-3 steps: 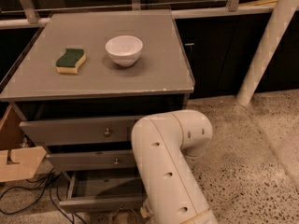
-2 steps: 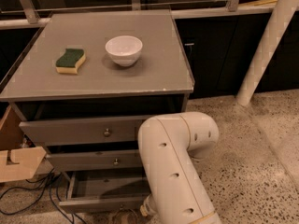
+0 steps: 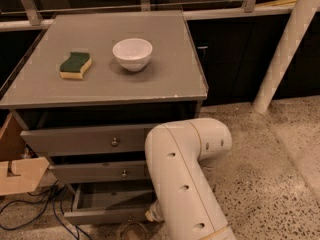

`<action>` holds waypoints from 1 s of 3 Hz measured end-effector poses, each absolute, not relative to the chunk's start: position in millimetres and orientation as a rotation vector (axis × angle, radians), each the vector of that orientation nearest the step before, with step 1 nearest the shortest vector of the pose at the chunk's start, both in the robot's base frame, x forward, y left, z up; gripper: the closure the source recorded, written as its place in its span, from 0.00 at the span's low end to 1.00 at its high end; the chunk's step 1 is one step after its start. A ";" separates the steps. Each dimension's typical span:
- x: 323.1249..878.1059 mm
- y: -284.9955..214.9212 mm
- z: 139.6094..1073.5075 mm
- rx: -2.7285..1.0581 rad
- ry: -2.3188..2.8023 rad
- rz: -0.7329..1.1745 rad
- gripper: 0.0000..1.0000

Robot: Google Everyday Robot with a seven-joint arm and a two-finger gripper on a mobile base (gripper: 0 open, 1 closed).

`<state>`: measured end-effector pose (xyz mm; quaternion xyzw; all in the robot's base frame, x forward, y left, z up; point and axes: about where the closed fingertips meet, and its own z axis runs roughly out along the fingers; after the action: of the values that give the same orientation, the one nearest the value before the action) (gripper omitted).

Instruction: Close bottom drawer

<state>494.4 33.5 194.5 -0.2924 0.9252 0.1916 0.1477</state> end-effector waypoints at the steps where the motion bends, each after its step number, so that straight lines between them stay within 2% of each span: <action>1: 494.5 33.8 194.6 -0.842 2.660 0.552 0.82; 2: 494.5 33.8 194.6 -0.842 2.660 0.552 0.59; 3: 494.5 33.9 194.5 -0.842 2.660 0.552 0.27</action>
Offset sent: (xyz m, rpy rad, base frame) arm 0.0001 0.0003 0.0001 0.0006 -0.0009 0.0006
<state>494.5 33.9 194.5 -0.2927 0.9250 0.1919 0.1482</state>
